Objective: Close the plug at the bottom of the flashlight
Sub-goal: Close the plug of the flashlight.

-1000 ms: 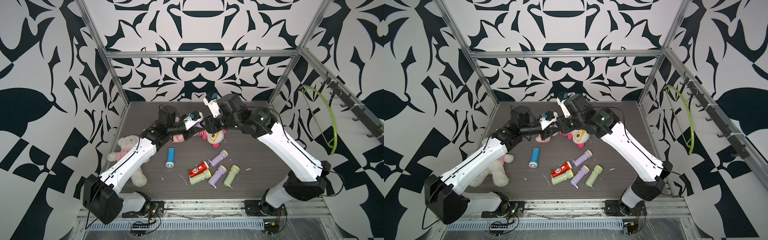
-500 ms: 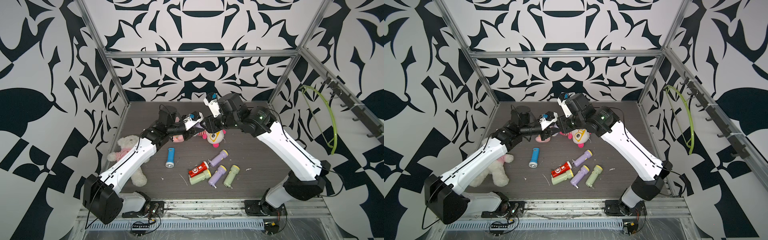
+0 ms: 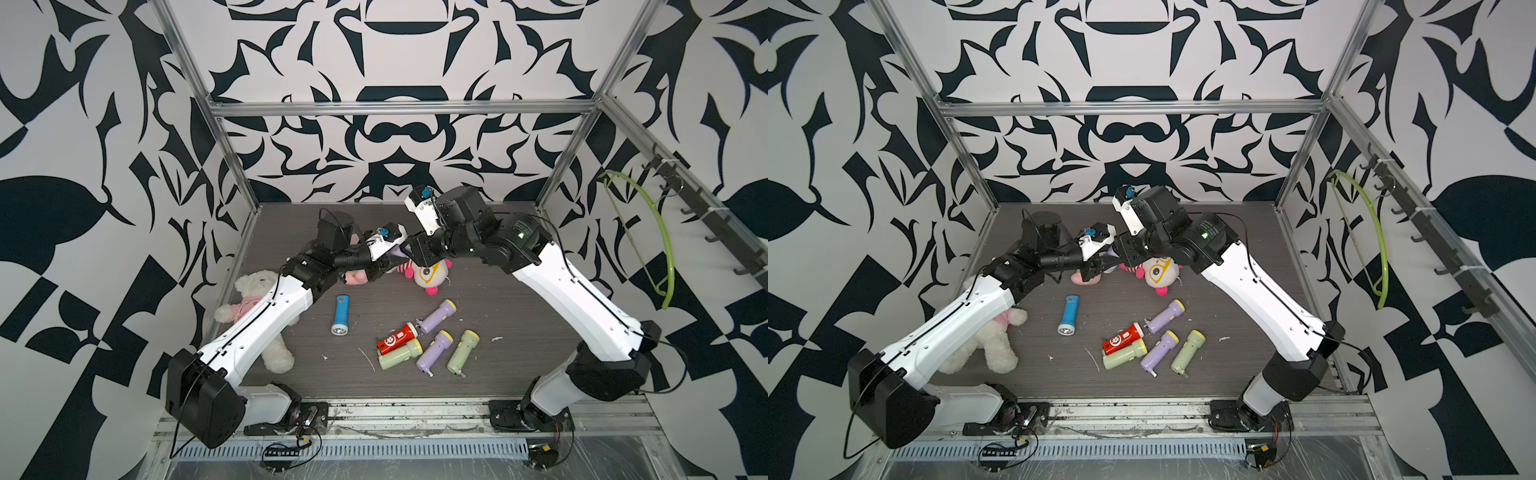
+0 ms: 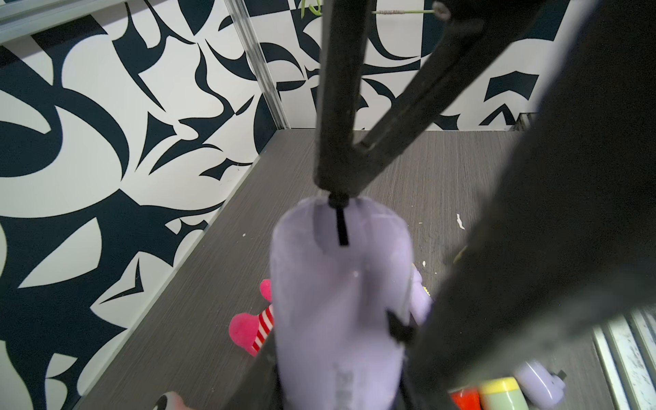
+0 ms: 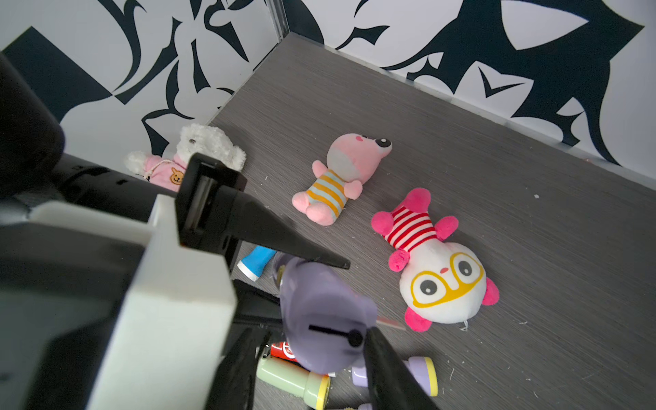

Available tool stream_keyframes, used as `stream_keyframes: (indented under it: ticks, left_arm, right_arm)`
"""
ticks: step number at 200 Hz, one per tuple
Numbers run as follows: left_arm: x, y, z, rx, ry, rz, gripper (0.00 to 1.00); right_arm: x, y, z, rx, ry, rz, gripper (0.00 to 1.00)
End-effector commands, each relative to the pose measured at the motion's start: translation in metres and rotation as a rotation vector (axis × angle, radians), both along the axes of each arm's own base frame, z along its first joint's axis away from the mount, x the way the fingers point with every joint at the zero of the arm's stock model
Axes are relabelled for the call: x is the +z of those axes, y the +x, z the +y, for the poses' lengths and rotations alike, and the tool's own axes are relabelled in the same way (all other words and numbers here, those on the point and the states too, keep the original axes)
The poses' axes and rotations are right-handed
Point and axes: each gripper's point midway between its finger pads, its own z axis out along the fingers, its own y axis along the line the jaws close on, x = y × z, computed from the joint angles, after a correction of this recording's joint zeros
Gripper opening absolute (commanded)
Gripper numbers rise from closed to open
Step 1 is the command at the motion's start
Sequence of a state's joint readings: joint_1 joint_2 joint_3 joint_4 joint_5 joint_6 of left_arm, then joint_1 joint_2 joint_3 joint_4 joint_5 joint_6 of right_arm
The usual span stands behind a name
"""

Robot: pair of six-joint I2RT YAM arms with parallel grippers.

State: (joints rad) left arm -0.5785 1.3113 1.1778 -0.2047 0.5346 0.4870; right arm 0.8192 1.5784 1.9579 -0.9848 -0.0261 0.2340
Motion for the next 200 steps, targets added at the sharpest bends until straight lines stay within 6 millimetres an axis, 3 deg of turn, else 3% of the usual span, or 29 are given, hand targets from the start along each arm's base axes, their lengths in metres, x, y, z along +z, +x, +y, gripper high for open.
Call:
stream_keyframes:
  ticks: [1,110,142,172,200]
  left_arm:
    - [0.017,-0.018,-0.012,-0.097,-0.033,-0.041,0.00]
    - [0.016,-0.019,-0.016,-0.116,-0.035,-0.034,0.00]
    - [0.014,-0.019,-0.018,-0.120,-0.031,-0.031,0.00]
    - [0.012,-0.017,-0.019,-0.119,-0.024,-0.026,0.00]
    - [0.009,-0.015,-0.019,-0.115,-0.020,-0.022,0.00]
  right_arm:
    - [0.030,0.010,0.013,0.027,0.095,-0.112,0.49]
    - [0.024,0.008,0.020,0.071,0.104,-0.113,0.40]
    - [0.022,0.007,0.026,0.098,0.112,-0.111,0.26]
    - [0.022,0.005,0.029,0.118,0.126,-0.104,0.21]
    - [0.023,0.001,0.031,0.135,0.140,-0.099,0.04]
